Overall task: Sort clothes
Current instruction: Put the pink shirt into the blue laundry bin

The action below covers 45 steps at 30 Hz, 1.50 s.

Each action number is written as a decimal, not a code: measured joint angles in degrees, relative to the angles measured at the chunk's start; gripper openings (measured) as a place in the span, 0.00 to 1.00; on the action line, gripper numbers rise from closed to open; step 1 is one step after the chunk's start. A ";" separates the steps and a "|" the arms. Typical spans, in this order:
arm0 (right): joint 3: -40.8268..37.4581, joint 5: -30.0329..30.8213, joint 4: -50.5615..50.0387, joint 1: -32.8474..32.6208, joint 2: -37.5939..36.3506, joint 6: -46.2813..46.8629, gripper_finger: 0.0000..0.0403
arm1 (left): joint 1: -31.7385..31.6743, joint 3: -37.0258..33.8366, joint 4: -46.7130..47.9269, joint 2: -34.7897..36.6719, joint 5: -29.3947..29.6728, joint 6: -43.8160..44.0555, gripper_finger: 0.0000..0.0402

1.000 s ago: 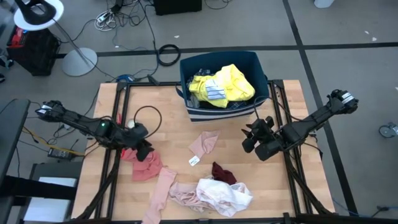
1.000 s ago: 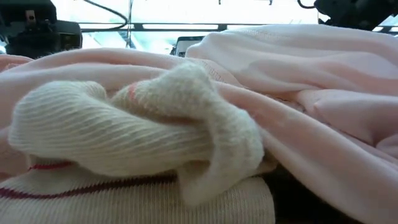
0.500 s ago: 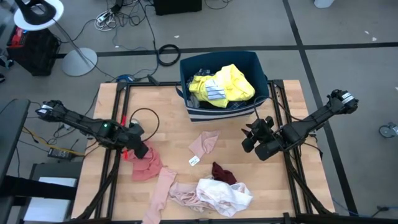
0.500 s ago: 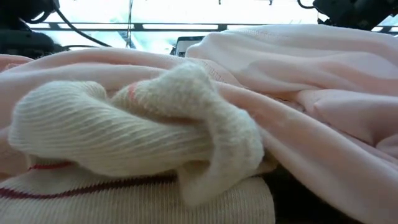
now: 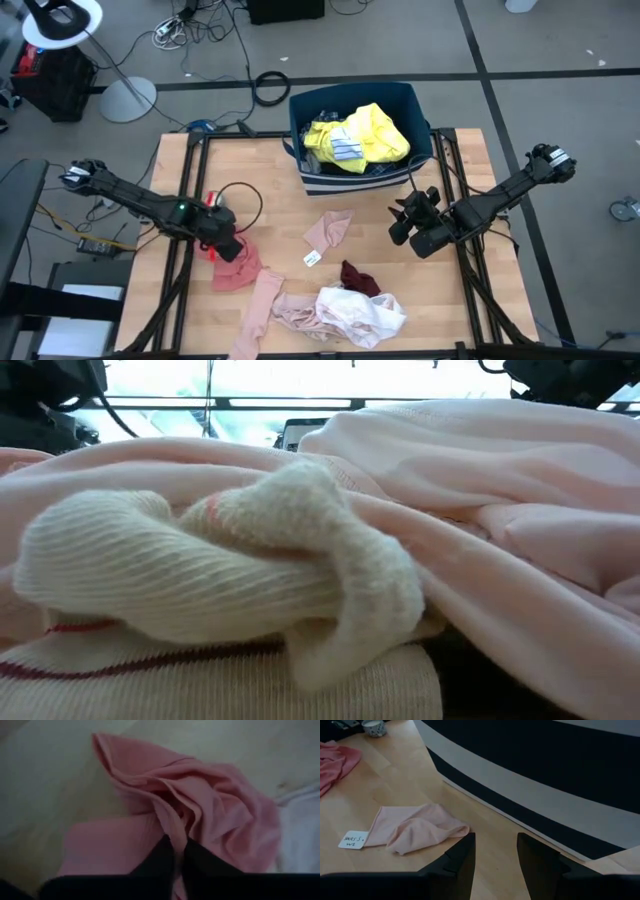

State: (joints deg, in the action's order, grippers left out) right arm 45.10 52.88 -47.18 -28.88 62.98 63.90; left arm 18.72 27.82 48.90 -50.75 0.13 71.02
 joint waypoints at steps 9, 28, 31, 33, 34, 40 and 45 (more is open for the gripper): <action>0.00 0.00 0.03 0.00 0.02 -0.16 0.36 | 0.02 13.18 -1.41 1.03 -1.01 -10.08 0.01; 0.00 3.13 1.17 0.85 0.02 -3.71 0.36 | -18.53 53.42 -29.86 -13.38 8.83 -59.63 0.00; 0.00 3.48 1.22 1.87 0.02 -4.14 0.36 | -23.86 61.25 -29.83 -20.60 4.69 -61.59 0.00; 0.00 3.98 1.25 2.46 0.00 -4.15 0.36 | -27.27 66.01 -29.75 -25.13 1.93 -61.83 0.00; 0.00 4.00 1.27 2.74 0.01 -4.15 0.36 | -29.01 68.65 -29.79 -27.64 0.24 -61.82 0.00; 0.00 4.00 1.31 3.18 0.00 -5.19 0.36 | -37.32 80.20 -29.85 -40.47 -6.19 -61.65 0.00; 0.00 4.00 1.29 3.17 0.00 -5.92 0.36 | -40.74 82.57 -29.50 -47.78 -6.26 -61.61 0.01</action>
State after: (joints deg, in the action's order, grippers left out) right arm 45.10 56.88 -45.89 -25.71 62.98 57.98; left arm -22.01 110.39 19.40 -98.54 -6.13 9.41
